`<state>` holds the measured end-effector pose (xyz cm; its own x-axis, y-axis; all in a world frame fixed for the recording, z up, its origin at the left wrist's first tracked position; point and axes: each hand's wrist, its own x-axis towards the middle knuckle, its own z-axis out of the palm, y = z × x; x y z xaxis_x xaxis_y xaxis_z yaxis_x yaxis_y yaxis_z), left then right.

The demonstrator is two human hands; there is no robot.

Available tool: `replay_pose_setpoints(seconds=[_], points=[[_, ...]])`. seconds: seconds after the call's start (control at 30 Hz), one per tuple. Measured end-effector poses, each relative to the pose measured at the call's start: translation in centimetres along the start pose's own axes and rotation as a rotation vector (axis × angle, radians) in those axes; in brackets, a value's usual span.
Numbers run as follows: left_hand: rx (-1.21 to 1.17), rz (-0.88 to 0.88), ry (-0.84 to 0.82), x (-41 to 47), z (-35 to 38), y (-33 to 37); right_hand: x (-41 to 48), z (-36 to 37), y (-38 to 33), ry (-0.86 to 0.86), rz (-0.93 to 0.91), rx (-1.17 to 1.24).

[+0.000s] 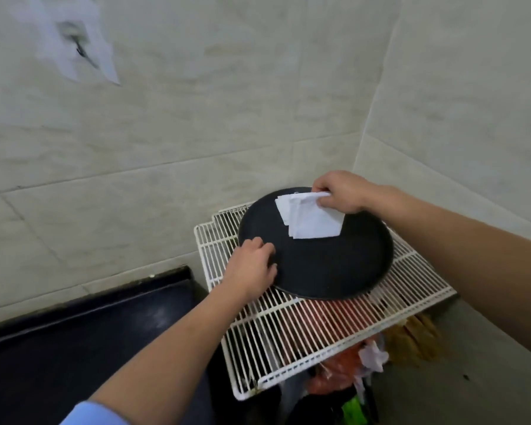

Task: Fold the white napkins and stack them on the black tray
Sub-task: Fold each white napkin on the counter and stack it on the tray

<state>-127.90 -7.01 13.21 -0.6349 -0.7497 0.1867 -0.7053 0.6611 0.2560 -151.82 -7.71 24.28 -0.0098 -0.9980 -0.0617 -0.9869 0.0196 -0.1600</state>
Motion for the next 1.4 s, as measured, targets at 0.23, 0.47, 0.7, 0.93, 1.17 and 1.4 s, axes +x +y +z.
replay_pose_setpoints(seconds=[0.23, 0.47, 0.7, 0.93, 1.17, 1.4], points=[[0.112, -0.149, -0.005, 0.7, 2.7, 0.5, 7.5, 0.9, 3.2, -0.077, -0.046, 0.012], [0.088, -0.18, 0.056, 0.7, 3.6, 0.3, 13.1, 3.8, 4.7, -0.08, -0.004, -0.003], [0.079, -0.186, 0.079, 0.7, 3.9, 0.0, 14.2, 8.4, 5.5, 0.069, -0.014, -0.082], [0.043, -0.186, 0.147, 0.4, 4.8, -0.3, 11.4, 13.3, 4.4, 0.16, -0.075, -0.014], [0.035, -0.137, 0.098, 0.3, 4.2, -0.4, 10.8, 12.8, 3.9, 0.088, -0.045, -0.067], [0.029, -0.164, 0.224, -5.7, 0.3, -3.1, 7.9, 10.0, -5.2, 0.321, -0.2, 0.015]])
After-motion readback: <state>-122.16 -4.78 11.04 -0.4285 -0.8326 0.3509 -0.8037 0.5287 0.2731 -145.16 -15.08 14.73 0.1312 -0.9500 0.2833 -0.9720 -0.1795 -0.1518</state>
